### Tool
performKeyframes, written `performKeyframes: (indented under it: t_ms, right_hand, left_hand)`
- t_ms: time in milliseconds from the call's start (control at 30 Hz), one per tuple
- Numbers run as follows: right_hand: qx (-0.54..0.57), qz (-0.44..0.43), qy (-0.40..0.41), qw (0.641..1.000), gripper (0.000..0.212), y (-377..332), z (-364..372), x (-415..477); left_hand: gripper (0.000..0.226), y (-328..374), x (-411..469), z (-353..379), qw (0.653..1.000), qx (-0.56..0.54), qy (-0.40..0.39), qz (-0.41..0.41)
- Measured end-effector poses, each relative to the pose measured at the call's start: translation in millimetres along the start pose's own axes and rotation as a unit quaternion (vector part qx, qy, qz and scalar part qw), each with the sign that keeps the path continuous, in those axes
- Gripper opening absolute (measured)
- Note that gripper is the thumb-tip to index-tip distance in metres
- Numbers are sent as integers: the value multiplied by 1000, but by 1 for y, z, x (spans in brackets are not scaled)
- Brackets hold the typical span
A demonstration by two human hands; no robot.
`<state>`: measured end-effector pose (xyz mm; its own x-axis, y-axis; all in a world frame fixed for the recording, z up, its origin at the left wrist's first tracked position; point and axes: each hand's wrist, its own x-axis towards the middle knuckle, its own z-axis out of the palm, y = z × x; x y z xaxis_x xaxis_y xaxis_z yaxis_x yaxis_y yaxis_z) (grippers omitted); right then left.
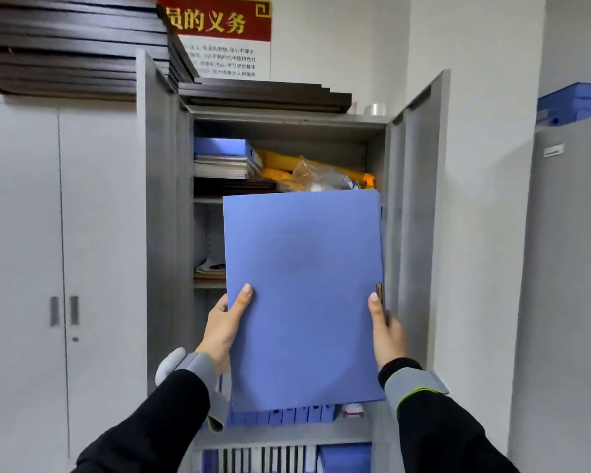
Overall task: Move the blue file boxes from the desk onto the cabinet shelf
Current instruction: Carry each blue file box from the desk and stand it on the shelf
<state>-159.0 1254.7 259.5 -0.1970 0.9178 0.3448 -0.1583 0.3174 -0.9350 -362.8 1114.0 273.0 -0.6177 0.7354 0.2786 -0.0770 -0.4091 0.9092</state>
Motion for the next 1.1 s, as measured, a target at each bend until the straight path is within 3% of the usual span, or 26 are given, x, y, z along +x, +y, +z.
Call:
performKeyframes:
  t_ms: [133,300,567,733,1033,1100]
  right_hand:
    - [8,-4,-8,1000,37,31,26,89]
    - [35,14,-32,999,60,72,73,185]
    - [45,3,-47,998,46,122,149,301]
    - [84,-9,-16,996,40,144,201,402]
    - [75,21,8,997,53,187,266,504]
    - [65,39,-7,997,56,201,284,519]
  left_hand:
    - [61,-22,85,10,1000,5,16,2]
    - [56,-48,190,6,999,1,34,8]
    - [56,-92,332,-20,999,-18,33,10]
    - [48,-101,447,-18,998,-24,10,64]
    - [54,-130,548,-16,993,-30,50,103]
    - [47,-139,562,-23,991,-16,73,109]
